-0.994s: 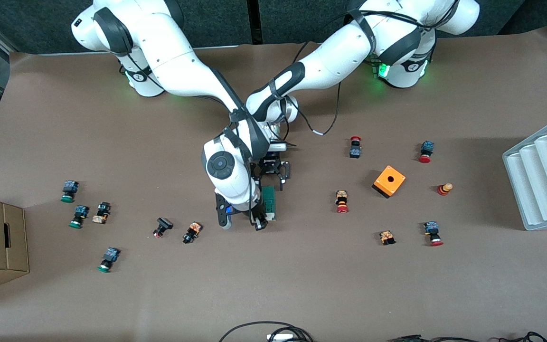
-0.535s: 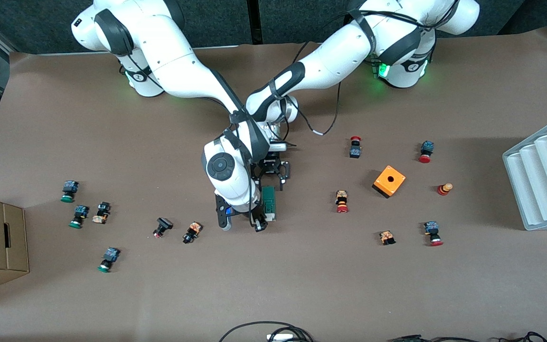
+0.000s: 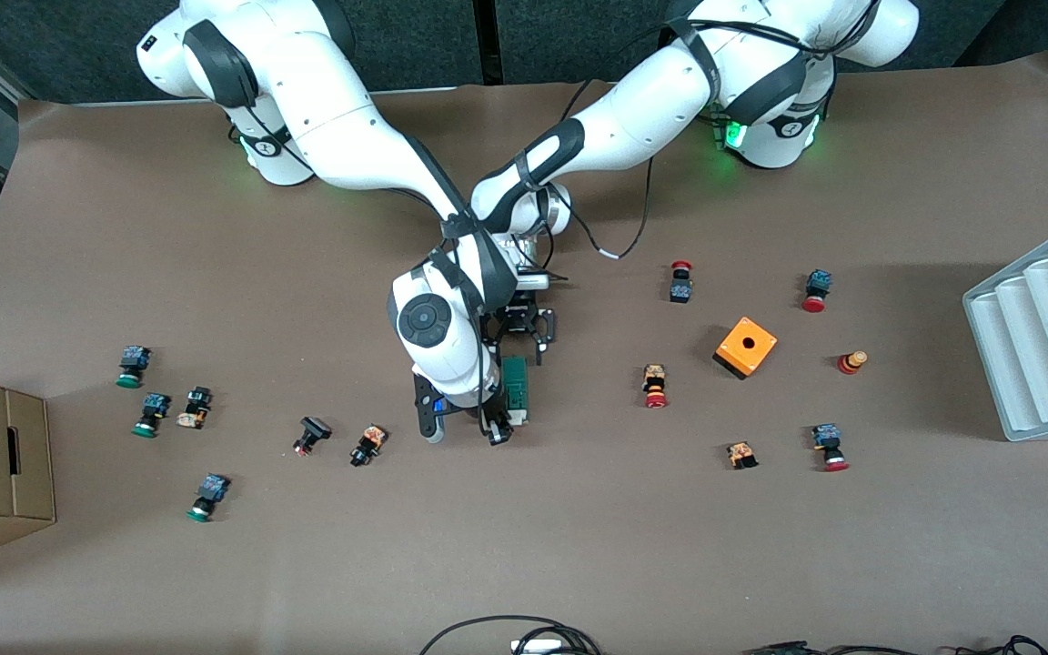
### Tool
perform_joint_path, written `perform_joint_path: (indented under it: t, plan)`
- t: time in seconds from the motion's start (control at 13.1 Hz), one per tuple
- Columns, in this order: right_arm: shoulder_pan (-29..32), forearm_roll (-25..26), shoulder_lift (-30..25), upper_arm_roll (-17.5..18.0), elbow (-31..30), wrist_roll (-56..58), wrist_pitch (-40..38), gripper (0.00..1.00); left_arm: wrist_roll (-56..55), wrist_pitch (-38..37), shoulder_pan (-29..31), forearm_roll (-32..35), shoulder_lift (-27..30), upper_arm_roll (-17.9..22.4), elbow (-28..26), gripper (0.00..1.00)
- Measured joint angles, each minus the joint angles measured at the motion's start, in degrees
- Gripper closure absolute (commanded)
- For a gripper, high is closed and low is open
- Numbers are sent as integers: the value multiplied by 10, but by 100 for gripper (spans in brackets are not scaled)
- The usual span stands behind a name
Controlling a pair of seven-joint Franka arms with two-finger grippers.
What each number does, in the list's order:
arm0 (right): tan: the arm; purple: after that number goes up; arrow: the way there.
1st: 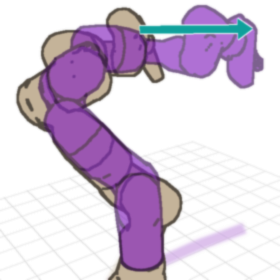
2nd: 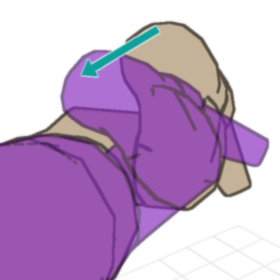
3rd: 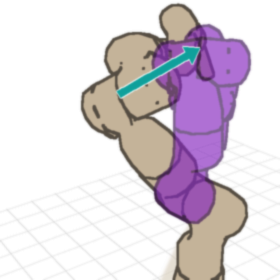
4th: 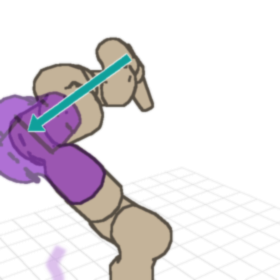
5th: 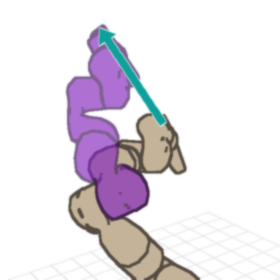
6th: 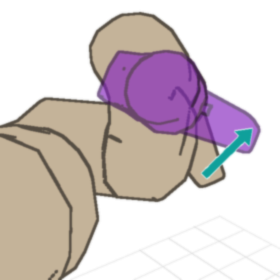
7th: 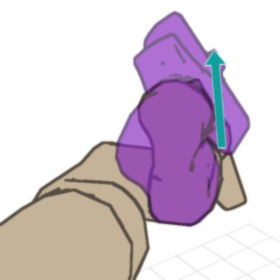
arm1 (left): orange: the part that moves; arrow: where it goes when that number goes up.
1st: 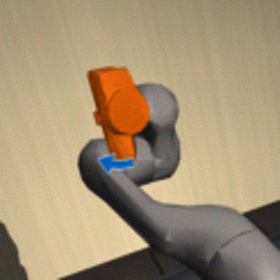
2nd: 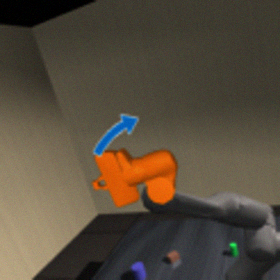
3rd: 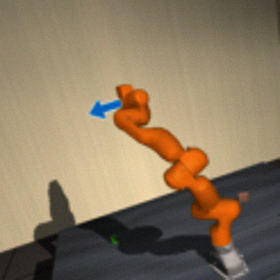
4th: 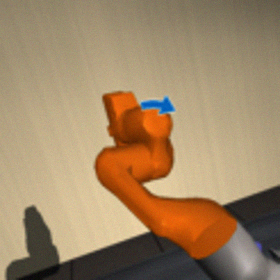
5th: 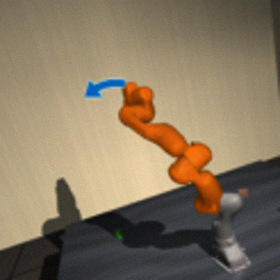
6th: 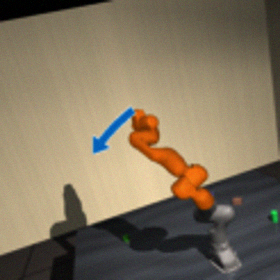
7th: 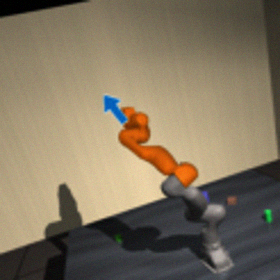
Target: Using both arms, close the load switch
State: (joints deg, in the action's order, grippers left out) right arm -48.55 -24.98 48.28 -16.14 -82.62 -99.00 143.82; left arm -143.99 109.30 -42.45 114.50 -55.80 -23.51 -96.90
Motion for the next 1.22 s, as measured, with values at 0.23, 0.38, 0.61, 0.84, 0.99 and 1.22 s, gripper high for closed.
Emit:
perform_joint_path:
  t: [0.23, 0.38, 0.61, 0.84, 0.99, 1.22]
  plan:
    - [1, 0, 0, 0, 7, -1, -9, 0, 0, 0, 0, 0, 0, 0, 0, 21]
    - [13, 0, -6, -2, 26, 1, -32, 0, 0, 0, 0, 0, 0, 0, 0, 21]
    - [43, 0, -47, -3, 42, 68, -95, 0, 0, 0, 0, 0, 0, 0, 0, 22]
    - [83, 1, -121, -4, 38, 201, -203, 0, 0, 0, 0, 0, 0, 0, 0, 11]
    - [111, 20, -178, -5, 21, 313, -269, 0, 0, 0, 0, -4, 0, 0, 2, 2]
    - [167, 99, -281, 22, -43, 493, -332, 0, 2, 1, -2, -42, 0, -4, 23, 0]
